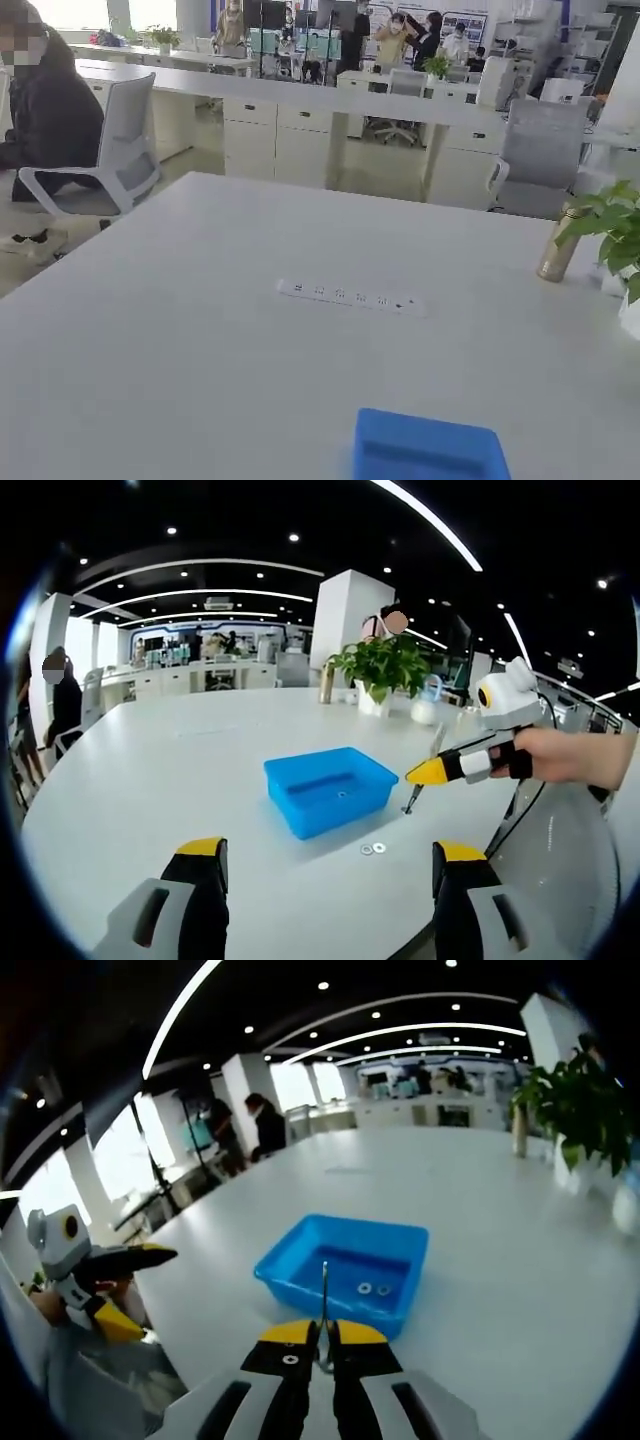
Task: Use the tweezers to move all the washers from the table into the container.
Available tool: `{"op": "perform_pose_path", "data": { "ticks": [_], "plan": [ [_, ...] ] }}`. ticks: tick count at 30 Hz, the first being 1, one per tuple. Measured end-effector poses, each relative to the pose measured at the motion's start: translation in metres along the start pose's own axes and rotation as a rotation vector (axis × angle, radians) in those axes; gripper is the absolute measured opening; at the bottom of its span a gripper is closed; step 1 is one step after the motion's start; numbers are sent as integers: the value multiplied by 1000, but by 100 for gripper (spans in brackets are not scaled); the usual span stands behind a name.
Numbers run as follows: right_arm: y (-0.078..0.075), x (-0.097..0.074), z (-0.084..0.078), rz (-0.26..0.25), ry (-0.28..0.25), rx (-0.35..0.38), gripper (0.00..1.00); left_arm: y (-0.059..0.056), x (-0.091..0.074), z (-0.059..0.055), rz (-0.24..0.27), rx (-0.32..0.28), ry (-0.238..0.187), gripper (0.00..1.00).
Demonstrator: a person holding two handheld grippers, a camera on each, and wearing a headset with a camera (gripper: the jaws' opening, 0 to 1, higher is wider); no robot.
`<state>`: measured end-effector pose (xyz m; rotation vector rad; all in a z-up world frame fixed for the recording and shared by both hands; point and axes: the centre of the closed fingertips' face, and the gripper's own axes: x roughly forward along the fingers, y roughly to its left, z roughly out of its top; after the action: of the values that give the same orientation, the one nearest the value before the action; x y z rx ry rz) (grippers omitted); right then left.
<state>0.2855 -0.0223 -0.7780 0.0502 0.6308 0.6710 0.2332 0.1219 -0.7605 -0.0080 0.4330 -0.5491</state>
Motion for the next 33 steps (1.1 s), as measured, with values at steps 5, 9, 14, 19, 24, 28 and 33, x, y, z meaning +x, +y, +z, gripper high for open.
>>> {"op": "perform_pose_path", "data": {
  "ticks": [5, 9, 14, 19, 24, 28, 33],
  "plan": [
    [-2, -3, -4, -6, 16, -8, 3, 3, -2, 4, 20, 1, -32, 86],
    [-5, -1, -1, -17, 17, -13, 3, 9, -4, 6, 39, -17, -46, 85],
    [2, 2, 6, -9, -8, -11, 3, 5, -3, 9, 19, -24, -65, 88],
    [4, 3, 7, -6, -17, -11, 3, 7, -5, 15, 26, -23, -99, 90],
    [4, 0, 8, -10, -19, -15, 3, 5, -3, 12, 21, -11, -81, 90],
    [-6, -1, 12, -16, -33, 1, 3, 6, -3, 11, 23, 0, -70, 89],
    [-11, 4, 22, -24, -26, -16, 3, 6, -3, 9, 28, 16, -56, 87]
  ]
}}
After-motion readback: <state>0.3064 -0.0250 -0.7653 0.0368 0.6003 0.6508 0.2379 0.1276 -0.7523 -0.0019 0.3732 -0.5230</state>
